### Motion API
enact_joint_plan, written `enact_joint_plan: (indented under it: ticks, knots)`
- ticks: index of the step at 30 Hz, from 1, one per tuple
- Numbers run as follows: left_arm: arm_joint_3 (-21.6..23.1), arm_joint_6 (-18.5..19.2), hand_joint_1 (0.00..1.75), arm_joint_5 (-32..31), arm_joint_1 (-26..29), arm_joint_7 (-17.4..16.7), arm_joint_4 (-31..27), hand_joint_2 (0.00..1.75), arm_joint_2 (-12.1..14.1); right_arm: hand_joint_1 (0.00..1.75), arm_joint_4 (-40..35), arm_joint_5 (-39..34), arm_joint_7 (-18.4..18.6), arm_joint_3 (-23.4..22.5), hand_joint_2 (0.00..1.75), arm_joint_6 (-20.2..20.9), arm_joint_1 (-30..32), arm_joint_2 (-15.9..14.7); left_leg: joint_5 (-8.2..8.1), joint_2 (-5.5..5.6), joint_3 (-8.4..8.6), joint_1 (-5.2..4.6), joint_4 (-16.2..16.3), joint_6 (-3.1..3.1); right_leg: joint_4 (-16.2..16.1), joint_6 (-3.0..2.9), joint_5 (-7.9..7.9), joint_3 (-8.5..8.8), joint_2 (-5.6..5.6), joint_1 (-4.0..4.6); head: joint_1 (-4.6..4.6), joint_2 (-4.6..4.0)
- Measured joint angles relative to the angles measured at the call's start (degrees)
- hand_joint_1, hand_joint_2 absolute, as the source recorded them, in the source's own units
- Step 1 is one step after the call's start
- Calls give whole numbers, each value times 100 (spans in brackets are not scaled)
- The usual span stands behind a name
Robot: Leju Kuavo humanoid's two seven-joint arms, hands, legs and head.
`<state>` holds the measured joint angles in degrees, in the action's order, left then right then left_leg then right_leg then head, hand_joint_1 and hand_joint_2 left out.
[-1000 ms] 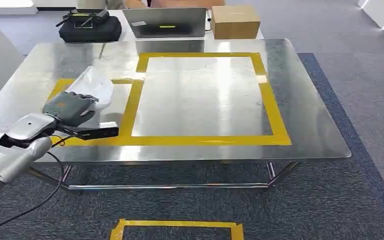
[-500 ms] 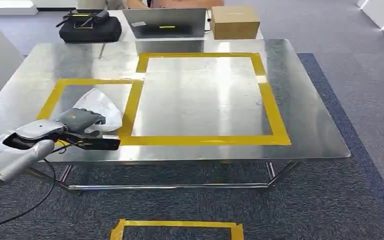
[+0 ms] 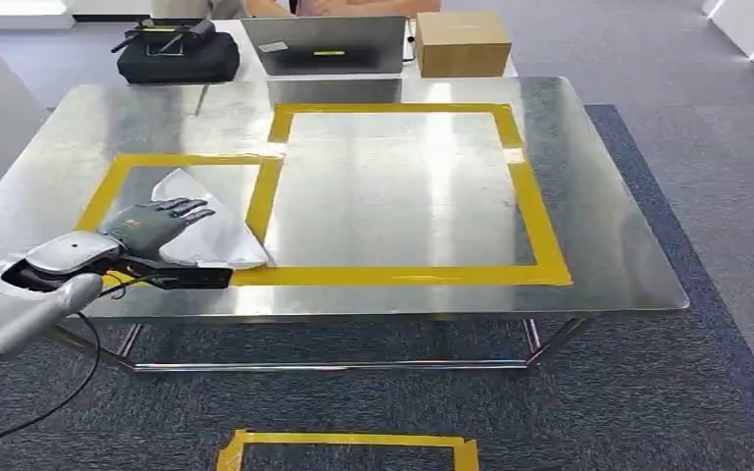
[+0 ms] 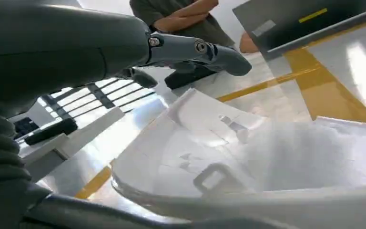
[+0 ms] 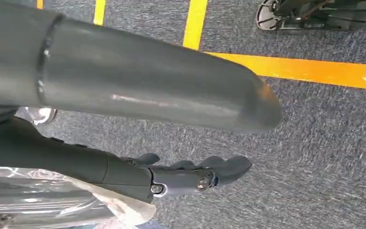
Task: Take the parts from the cabinet and place them on the table.
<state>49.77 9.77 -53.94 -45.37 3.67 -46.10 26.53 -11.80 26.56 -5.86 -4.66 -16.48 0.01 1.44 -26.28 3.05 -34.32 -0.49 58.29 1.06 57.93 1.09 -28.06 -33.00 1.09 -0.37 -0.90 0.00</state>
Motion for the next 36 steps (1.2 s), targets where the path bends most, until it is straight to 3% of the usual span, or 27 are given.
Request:
enact_joint_plan:
  ticks: [7,16,23,25,26,27,28,30,31,32,33,34,35,36]
  knots:
    - [7,-11,0,0,-3,0,7,0,15,0,0,0,0,0,0,0,-1,0,0,0,0,0,0,0,0,0,0,0,0,0,0,0]
    - [0,-339,0,-133,-39,-70,7,0,15,0,0,2,-9,0,0,-2,0,-2,0,0,0,0,1,0,0,0,0,0,0,-1,0,0]
    - [-57,-527,0,-232,-42,-206,-24,0,35,0,0,33,-2,0,0,-24,4,-4,-26,0,-14,-37,49,47,-12,48,9,4,2,-32,-4,0]
    - [-123,-546,0,-254,-41,-214,-59,0,61,0,0,46,7,0,0,-33,8,-4,7,-1,-14,-41,57,82,-35,98,46,15,11,-38,-2,0]
    - [-162,-560,0,-256,-40,-214,-81,0,63,0,0,52,11,0,0,-35,7,-9,62,-11,8,2,-33,134,-30,116,33,13,17,-15,0,0]
    - [-181,-573,0,-267,-42,-216,-96,0,66,0,0,59,13,0,0,-42,9,-33,97,-42,26,21,-82,142,47,121,-80,-60,-29,-17,4,0]
    - [-199,-588,0,-282,-44,-221,-114,0,68,0,0,70,13,0,0,-48,8,-33,113,-49,18,29,-91,171,305,131,-303,-153,-47,-11,20,0]
    - [-232,-588,0,-310,-24,-221,-127,0,74,0,0,72,13,2,0,-48,2,-33,125,-58,-23,27,-89,178,1238,163,-786,-538,-54,-39,13,0]
    - [-243,-588,0,-313,-12,-221,-127,0,74,0,0,74,11,2,0,-48,4,-33,138,-65,-44,27,-88,175,1632,180,-931,-702,-54,-41,15,0]
    - [-249,-588,0,-315,3,-221,-127,0,74,0,0,74,13,0,0,-48,9,-33,153,-68,-57,30,-87,164,1765,193,-920,-742,-56,-42,20,0]
    - [-251,-588,0,-315,18,-221,-127,0,77,0,0,77,13,0,0,-48,11,-39,163,-69,-66,39,-86,149,1635,202,-782,-650,-59,-47,15,0]
    - [-256,-588,0,-317,23,-223,-127,0,79,0,0,81,15,0,0,-48,8,-48,175,-68,-78,49,-78,130,1246,209,-540,-430,-60,-55,17,0]
    - [-271,-588,0,-326,21,-225,-127,0,79,0,0,85,15,0,0,-48,3,-57,184,-67,-87,64,-60,111,644,212,-266,-96,-59,-70,15,0]
    - [-289,-588,0,-334,15,-236,-129,0,81,0,0,87,17,0,0,-48,-2,-59,180,-66,-103,71,-31,88,129,221,-126,187,-46,-90,20,0]
